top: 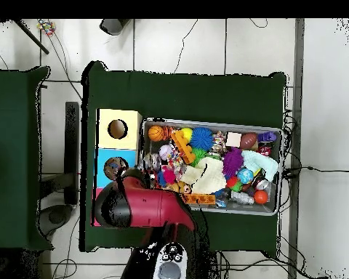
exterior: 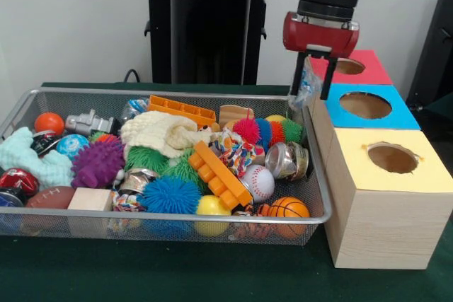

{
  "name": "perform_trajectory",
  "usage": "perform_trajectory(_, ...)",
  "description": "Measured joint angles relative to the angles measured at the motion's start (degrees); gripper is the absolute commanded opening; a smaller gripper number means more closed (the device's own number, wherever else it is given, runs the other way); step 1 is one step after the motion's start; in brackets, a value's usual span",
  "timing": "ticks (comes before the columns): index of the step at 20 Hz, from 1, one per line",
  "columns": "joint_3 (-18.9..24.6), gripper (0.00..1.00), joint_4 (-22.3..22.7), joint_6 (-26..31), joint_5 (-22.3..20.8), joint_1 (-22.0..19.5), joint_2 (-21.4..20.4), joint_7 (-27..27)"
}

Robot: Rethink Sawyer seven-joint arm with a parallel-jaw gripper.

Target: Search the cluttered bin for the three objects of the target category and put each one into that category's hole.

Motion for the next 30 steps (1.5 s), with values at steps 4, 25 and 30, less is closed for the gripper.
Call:
perform_trajectory(4, -0.9, 0.00, 2.2, -1.1, -1.6, 1.5, -0.1, 0.0)
perform_trajectory(25, -0.8, 0.00, 5.1, 6.5, -2.0, 5.2, -7.7, 0.0)
perform_trajectory(30, -0.4, 0.00, 4.9, 9.0, -2.1, 2.8, -9.6, 0.0)
